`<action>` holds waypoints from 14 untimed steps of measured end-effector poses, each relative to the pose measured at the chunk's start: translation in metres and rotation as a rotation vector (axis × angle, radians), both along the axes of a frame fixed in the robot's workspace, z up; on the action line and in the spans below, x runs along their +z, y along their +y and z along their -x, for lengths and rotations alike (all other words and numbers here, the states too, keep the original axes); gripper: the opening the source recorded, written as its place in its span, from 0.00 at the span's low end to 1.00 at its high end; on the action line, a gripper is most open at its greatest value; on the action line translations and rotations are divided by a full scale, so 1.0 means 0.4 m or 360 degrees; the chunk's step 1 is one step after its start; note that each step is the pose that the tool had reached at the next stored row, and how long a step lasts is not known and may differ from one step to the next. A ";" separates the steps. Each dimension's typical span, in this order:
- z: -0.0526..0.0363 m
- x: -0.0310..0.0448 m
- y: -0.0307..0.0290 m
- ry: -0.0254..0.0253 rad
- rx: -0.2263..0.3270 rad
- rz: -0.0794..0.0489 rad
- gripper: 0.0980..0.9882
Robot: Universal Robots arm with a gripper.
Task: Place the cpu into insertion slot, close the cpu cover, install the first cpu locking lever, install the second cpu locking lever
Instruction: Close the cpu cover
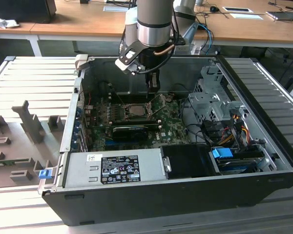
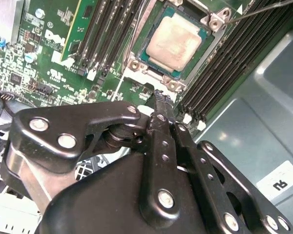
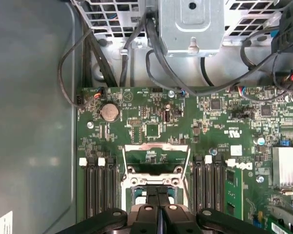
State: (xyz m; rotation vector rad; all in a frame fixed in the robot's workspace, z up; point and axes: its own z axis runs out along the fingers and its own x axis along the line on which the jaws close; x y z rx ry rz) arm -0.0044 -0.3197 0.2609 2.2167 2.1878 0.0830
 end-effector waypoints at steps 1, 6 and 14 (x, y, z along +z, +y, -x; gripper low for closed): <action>-0.002 0.000 0.000 0.00001 0.0000 0.0000 0.01; -0.024 0.000 0.000 0.00001 0.0000 0.0000 0.01; -0.079 0.000 0.000 0.00011 0.0000 0.0000 0.01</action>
